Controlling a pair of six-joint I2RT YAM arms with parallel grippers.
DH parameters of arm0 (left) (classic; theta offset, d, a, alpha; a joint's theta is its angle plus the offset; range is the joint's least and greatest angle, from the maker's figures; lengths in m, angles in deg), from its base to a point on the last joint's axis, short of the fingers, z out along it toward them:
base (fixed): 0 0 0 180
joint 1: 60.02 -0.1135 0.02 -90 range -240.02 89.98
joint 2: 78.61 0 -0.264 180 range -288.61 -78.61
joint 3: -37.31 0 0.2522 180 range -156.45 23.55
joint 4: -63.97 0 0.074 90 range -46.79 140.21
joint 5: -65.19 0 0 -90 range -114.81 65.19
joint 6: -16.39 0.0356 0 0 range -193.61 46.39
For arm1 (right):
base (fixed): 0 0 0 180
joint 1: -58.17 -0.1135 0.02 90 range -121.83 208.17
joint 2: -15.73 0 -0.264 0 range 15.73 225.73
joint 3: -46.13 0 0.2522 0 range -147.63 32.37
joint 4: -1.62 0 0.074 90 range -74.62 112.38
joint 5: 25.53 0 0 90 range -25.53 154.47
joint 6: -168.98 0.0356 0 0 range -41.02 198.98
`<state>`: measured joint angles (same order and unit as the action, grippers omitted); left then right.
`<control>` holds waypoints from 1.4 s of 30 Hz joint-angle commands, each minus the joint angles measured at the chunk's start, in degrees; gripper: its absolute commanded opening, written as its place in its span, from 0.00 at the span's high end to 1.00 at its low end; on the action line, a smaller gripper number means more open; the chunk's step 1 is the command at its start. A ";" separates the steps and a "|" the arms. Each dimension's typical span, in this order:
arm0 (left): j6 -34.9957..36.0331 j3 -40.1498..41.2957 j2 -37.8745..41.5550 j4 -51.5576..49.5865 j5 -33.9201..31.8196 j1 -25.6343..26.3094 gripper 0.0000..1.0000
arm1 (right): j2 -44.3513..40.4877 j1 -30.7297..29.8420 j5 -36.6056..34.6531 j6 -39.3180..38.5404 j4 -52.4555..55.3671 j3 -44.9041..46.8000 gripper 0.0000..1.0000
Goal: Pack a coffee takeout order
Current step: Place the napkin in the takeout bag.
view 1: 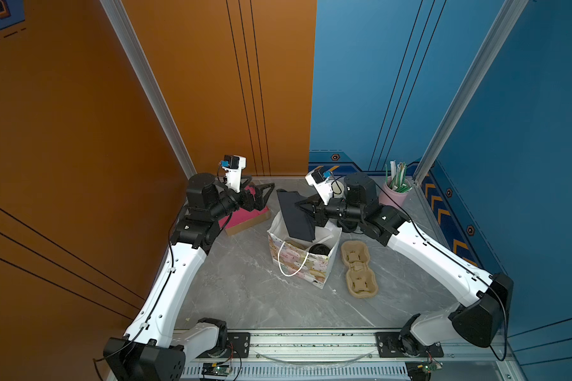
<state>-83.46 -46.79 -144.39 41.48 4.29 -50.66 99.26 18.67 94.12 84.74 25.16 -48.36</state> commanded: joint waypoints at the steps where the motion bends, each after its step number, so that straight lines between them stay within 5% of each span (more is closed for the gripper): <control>1: 0.97 0.64 0.74 -0.23 -0.62 -0.42 0.02 | -0.12 -0.31 -1.41 -2.23 -7.92 2.77 1.00; 16: 0.88 1.34 0.47 0.21 -0.27 -0.42 0.02 | -0.11 -3.56 -3.12 -7.67 -12.21 11.60 1.00; 26: 0.79 1.74 0.48 0.46 -0.15 -0.48 0.02 | -0.12 -4.35 -4.09 -8.90 -9.24 13.91 0.88; 34: 0.57 2.18 0.82 0.65 -0.53 -0.41 0.02 | -0.20 -4.65 -4.25 -9.10 -5.98 12.72 0.53; 42: 1.01 2.05 0.66 -0.97 -0.60 -0.53 0.02 | -4.23 -4.64 -4.57 -7.42 -5.30 9.91 0.36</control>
<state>-83.46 -45.20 -144.39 41.37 4.29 -50.66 98.75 14.27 90.23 76.44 19.17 -35.64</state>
